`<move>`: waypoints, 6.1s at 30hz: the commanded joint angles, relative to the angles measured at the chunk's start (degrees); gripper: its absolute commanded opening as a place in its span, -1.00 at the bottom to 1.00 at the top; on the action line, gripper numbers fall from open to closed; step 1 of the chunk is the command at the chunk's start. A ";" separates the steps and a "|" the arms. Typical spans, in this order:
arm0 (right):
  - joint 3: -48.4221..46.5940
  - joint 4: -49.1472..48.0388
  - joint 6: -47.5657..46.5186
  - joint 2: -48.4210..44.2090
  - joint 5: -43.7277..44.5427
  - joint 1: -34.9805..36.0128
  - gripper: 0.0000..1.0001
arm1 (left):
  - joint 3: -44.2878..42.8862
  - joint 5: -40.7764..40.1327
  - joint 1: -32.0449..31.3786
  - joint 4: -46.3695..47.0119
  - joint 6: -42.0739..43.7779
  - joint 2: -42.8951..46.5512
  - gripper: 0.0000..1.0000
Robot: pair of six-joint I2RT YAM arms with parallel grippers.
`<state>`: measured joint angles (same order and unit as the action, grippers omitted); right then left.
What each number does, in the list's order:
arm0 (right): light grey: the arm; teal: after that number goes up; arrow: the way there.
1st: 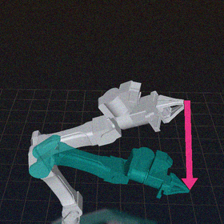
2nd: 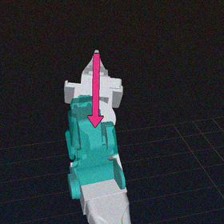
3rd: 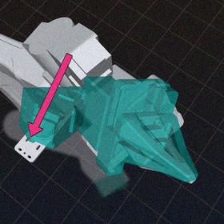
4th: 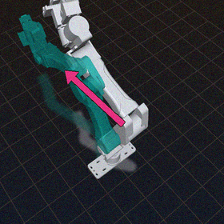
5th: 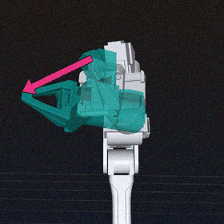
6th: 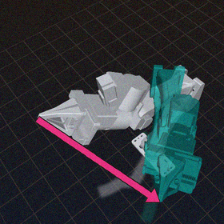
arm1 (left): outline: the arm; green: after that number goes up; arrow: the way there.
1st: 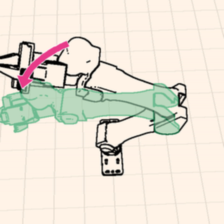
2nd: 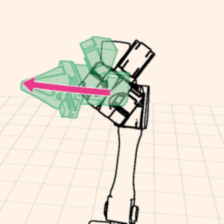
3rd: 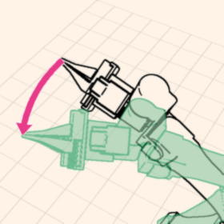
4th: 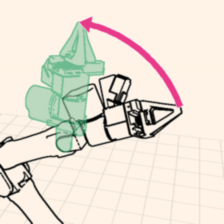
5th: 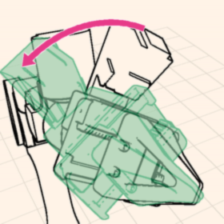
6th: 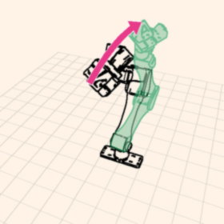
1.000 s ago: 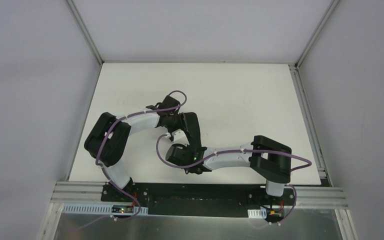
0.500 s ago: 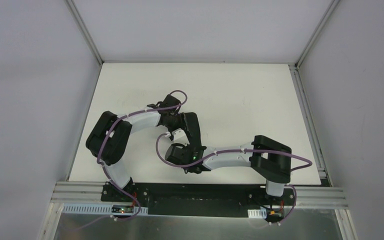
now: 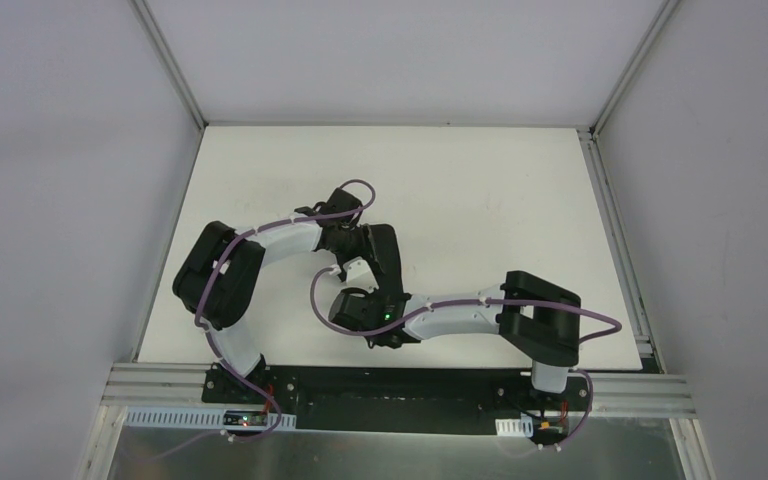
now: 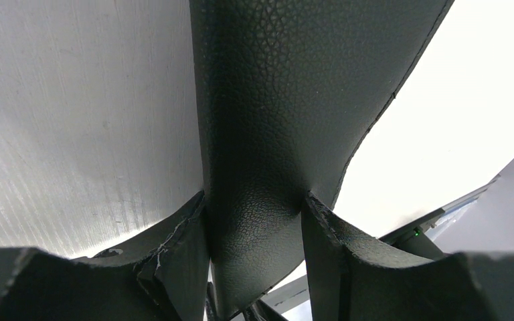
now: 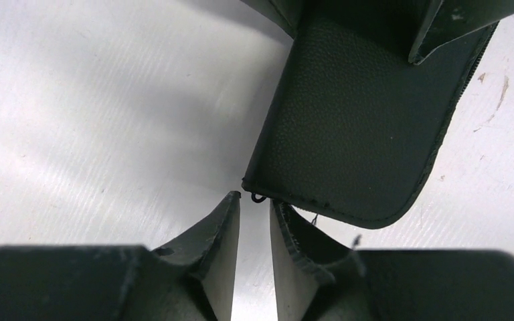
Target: Sort the hair-cutting tools
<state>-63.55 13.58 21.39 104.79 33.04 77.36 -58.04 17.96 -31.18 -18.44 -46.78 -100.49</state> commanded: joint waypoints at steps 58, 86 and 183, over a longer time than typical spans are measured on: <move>25.29 -2.99 10.24 -22.19 -0.11 -2.92 -1.00 | -1.15 -9.32 3.93 -6.53 5.30 -4.77 -0.47; 12.63 -16.47 11.80 -6.53 1.69 -3.45 0.09 | 1.30 -6.01 3.93 -4.73 2.09 -2.42 -0.46; -5.23 -6.22 2.97 5.55 -28.49 -15.45 -1.00 | 31.93 -5.48 15.44 15.99 -13.91 20.35 -1.00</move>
<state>-73.01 2.00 25.43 114.41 4.71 61.87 -28.16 16.12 -15.38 4.03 -64.42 -77.43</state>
